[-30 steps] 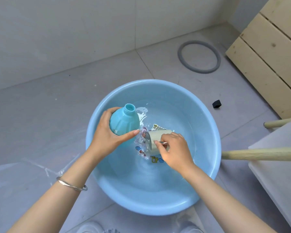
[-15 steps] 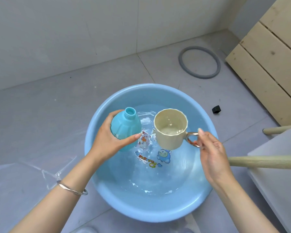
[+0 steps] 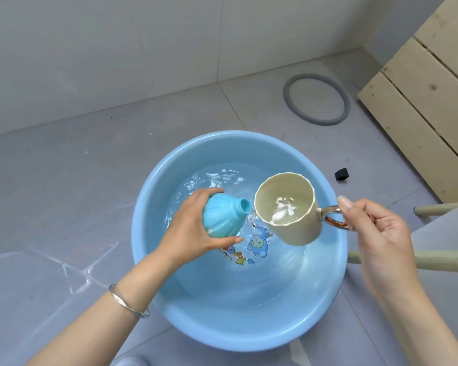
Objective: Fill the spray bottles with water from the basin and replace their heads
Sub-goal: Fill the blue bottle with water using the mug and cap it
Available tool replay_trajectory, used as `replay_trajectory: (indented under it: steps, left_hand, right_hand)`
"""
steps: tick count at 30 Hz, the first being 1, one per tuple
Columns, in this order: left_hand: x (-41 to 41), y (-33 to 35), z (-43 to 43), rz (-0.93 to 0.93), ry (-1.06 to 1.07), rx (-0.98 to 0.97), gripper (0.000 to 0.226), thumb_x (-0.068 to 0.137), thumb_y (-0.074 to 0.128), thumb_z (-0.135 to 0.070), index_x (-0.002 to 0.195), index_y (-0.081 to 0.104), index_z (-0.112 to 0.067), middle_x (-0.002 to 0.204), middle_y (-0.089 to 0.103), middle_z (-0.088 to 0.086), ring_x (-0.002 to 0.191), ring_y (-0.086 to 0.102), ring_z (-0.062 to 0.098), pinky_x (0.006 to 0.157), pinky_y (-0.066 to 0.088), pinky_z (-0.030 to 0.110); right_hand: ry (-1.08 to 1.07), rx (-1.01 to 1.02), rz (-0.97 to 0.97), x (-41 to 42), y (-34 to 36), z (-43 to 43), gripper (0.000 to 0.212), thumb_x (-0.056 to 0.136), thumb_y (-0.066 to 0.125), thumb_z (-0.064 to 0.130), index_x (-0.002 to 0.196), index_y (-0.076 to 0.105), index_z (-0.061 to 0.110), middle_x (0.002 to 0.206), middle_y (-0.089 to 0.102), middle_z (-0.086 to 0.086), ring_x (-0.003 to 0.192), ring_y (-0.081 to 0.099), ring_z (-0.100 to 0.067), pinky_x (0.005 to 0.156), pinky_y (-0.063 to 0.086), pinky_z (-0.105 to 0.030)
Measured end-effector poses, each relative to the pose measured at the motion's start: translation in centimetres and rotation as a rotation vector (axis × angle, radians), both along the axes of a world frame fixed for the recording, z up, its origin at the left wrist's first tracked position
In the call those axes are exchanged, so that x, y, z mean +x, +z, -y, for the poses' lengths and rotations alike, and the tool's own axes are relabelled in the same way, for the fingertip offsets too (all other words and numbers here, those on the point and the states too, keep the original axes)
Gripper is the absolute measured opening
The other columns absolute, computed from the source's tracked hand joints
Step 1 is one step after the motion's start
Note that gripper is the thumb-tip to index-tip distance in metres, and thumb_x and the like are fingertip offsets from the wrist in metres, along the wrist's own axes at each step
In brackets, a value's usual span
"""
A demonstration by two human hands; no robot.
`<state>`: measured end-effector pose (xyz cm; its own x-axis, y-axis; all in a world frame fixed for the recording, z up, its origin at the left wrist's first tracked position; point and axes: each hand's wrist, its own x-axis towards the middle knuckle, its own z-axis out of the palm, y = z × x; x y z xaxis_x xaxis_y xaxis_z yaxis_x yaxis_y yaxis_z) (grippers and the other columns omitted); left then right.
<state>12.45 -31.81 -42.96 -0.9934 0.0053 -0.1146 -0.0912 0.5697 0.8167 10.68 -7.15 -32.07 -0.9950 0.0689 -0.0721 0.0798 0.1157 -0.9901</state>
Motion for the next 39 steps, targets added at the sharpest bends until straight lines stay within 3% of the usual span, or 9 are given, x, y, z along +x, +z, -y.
replay_trajectory:
  steps: [3, 8, 13, 18, 20, 25, 33, 35, 39]
  left_hand:
    - [0.0, 0.1, -0.2, -0.018, 0.0, 0.002, 0.091, 0.048, 0.075, -0.071, 0.128, 0.044, -0.038, 0.122, 0.048, -0.02, 0.114, 0.047, 0.005, 0.097, 0.042, 0.028]
    - [0.1, 0.2, -0.6, -0.023, 0.002, 0.015, 0.092, 0.049, 0.076, -0.071, 0.128, 0.044, -0.037, 0.125, 0.048, -0.022, 0.117, 0.047, 0.004, 0.098, 0.042, 0.029]
    - [0.2, 0.1, -0.7, -0.012, 0.011, 0.027, 0.089, 0.054, 0.087, -0.056, 0.13, 0.044, -0.036, 0.126, 0.047, -0.02, 0.118, 0.046, 0.005, 0.098, 0.04, 0.025]
    - [0.3, 0.2, -0.9, -0.025, 0.014, 0.045, 0.088, 0.055, 0.087, -0.054, 0.13, 0.044, -0.036, 0.126, 0.046, -0.022, 0.119, 0.044, 0.002, 0.099, 0.036, 0.021]
    - [0.4, 0.1, -0.8, -0.028, 0.017, 0.054, 0.088, 0.054, 0.086, -0.056, 0.129, 0.044, -0.037, 0.126, 0.047, -0.023, 0.119, 0.044, 0.002, 0.099, 0.036, 0.021]
    - [0.5, -0.1, -0.8, -0.023, 0.029, 0.075, 0.089, 0.054, 0.087, -0.055, 0.13, 0.043, -0.037, 0.129, 0.046, -0.021, 0.121, 0.043, 0.001, 0.099, 0.034, 0.013]
    - [0.5, -0.1, -0.8, -0.024, 0.057, 0.107, 0.086, 0.054, 0.088, -0.054, 0.126, 0.042, -0.042, 0.127, 0.046, -0.022, 0.118, 0.044, -0.002, 0.096, 0.032, 0.007]
    - [0.5, 0.0, -0.8, -0.027, 0.053, 0.112, 0.086, 0.054, 0.088, -0.053, 0.126, 0.043, -0.042, 0.128, 0.046, -0.022, 0.119, 0.044, -0.003, 0.097, 0.033, 0.008]
    - [0.5, 0.1, -0.9, -0.035, 0.056, 0.115, 0.085, 0.054, 0.087, -0.054, 0.125, 0.042, -0.043, 0.127, 0.046, -0.023, 0.117, 0.041, -0.009, 0.094, 0.029, 0.001]
  right_hand:
    - [-0.008, 0.064, -0.003, 0.1, 0.3, 0.1, 0.035, 0.089, 0.056, 0.006, 0.055, 0.048, 0.009, 0.045, 0.054, 0.015, 0.049, 0.052, 0.006, 0.058, 0.037, -0.003]
    - [0.02, 0.121, -0.014, 0.1, 0.8, 0.4, 0.033, 0.087, 0.061, 0.01, 0.058, 0.049, 0.002, 0.047, 0.058, 0.013, 0.049, 0.054, 0.003, 0.057, 0.038, -0.005]
    - [0.02, 0.195, -0.03, 0.1, 1.9, 1.1, 0.033, 0.078, 0.068, 0.031, 0.051, 0.054, 0.018, 0.041, 0.044, 0.013, 0.061, 0.046, -0.019, 0.053, 0.033, -0.012]
    - [0.03, 0.225, -0.044, 0.2, 2.5, 1.5, 0.039, 0.085, 0.065, 0.017, 0.049, 0.049, 0.016, 0.039, 0.044, 0.015, 0.05, 0.042, -0.007, 0.052, 0.032, -0.01]
    - [0.028, 0.235, -0.049, 0.2, 2.8, 1.6, 0.036, 0.086, 0.063, 0.014, 0.054, 0.049, 0.007, 0.038, 0.044, 0.015, 0.047, 0.043, -0.003, 0.053, 0.034, -0.009]
    - [0.032, 0.283, -0.084, 0.3, 3.7, 2.1, 0.036, 0.087, 0.062, 0.011, 0.055, 0.048, 0.002, 0.033, 0.04, 0.016, 0.036, 0.036, -0.002, 0.046, 0.028, -0.008]
    - [0.044, 0.303, -0.135, 0.2, 4.3, 2.1, 0.035, 0.086, 0.062, 0.01, 0.054, 0.05, 0.004, 0.037, 0.046, 0.016, 0.039, 0.044, 0.0, 0.046, 0.03, -0.006]
    - [0.043, 0.293, -0.144, 0.1, 4.3, 2.0, 0.038, 0.085, 0.064, 0.013, 0.049, 0.051, 0.013, 0.04, 0.05, 0.015, 0.041, 0.045, -0.001, 0.049, 0.031, -0.006]
    - [0.045, 0.304, -0.161, 0.0, 4.4, 1.8, 0.033, 0.084, 0.065, 0.018, 0.053, 0.055, 0.016, 0.044, 0.055, 0.014, 0.044, 0.049, -0.005, 0.052, 0.034, -0.008]
